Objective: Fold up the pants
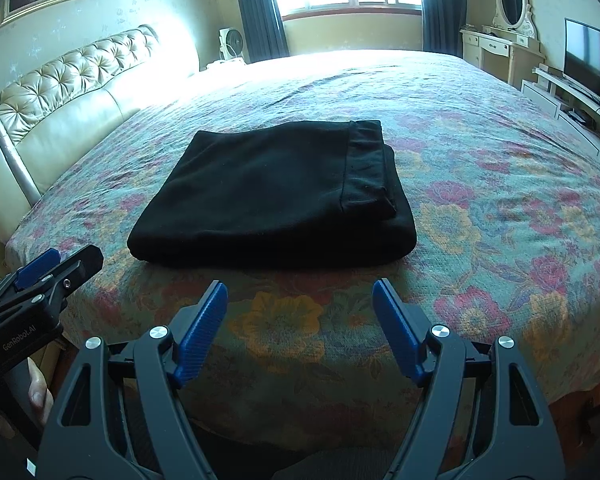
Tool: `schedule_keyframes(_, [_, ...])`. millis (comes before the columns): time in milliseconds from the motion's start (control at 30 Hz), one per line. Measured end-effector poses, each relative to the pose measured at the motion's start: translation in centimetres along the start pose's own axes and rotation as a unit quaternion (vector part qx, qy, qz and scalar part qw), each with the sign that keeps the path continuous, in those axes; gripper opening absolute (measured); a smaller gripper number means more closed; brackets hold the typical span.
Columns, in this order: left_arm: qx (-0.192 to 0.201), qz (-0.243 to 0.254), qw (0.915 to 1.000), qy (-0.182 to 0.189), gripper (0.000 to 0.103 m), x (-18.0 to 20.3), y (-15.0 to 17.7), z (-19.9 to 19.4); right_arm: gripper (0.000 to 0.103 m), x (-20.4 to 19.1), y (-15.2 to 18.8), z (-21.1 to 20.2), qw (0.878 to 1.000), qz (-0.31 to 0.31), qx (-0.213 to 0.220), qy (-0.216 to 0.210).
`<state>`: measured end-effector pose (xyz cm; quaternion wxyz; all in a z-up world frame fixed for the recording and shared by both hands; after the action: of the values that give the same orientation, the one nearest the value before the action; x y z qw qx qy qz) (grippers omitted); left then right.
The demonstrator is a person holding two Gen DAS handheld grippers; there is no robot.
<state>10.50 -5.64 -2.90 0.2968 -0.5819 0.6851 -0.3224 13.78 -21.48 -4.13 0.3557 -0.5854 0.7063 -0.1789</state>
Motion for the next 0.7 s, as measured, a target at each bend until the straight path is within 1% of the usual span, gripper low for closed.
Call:
schedule_keyframes(133, [0.002, 0.0, 1.0, 0.004, 0.093, 0.3, 0.0, -0.1, 0.075, -0.1, 0.2, -0.1, 1.0, 0.001, -0.001, -0.002])
schedule_keyframes(200, [-0.002, 0.007, 0.9999, -0.009, 0.093, 0.3, 0.1, 0.0, 0.075, 0.0, 0.4, -0.1, 1.0, 0.002, -0.002, -0.004])
schedule_keyframes(300, [-0.034, 0.017, 0.9988, -0.032, 0.093, 0.3, 1.0, 0.4, 0.075, 0.0, 0.5, 0.1, 1.0, 0.005, -0.005, -0.006])
schedule_keyframes(333, [-0.047, 0.026, 0.998, -0.032, 0.093, 0.5, 1.4, 0.5, 0.075, 0.0, 0.5, 0.1, 1.0, 0.006, -0.006, -0.007])
schedule_keyframes(367, [-0.052, 0.034, 0.9977, -0.026, 0.093, 0.8, 1.6, 0.5, 0.075, 0.1, 0.5, 0.1, 1.0, 0.006, -0.006, -0.007])
schedule_keyframes(433, [-0.049, 0.048, 0.9977, -0.006, 0.093, 1.5, 1.6, 0.3, 0.075, 0.1, 0.7, 0.2, 1.0, 0.005, -0.008, -0.006])
schedule_keyframes(500, [-0.033, 0.067, 0.997, -0.02, 0.093, 1.8, 1.1, -0.1, 0.075, 0.1, 0.8, 0.3, 1.0, 0.005, -0.009, -0.006])
schedule_keyframes(533, [-0.027, 0.074, 0.9967, -0.02, 0.093, 1.9, 0.9, -0.3, 0.075, 0.1, 0.8, 0.3, 1.0, 0.006, -0.009, -0.006])
schedule_keyframes(633, [-0.031, 0.063, 0.9975, -0.008, 0.093, 2.2, 1.0, -0.3, 0.075, 0.2, 0.8, 0.3, 1.0, 0.008, -0.009, -0.006])
schedule_keyframes(700, [-0.034, 0.058, 0.9977, -0.006, 0.093, 2.2, 1.0, -0.3, 0.075, 0.3, 0.7, 0.3, 1.0, 0.01, -0.008, -0.005])
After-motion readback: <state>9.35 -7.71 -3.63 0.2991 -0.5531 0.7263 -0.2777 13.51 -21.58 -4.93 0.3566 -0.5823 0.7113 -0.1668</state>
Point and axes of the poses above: each gripper's, at about its wrist camera, not at the fingertips, and z roughly the way its jaws point, x to its right, y to its underside, the point moved 10 cm from there along z, roughly the way its jaws point, and after that the axes turned 9 degrees about z, right-handed, at the moved point
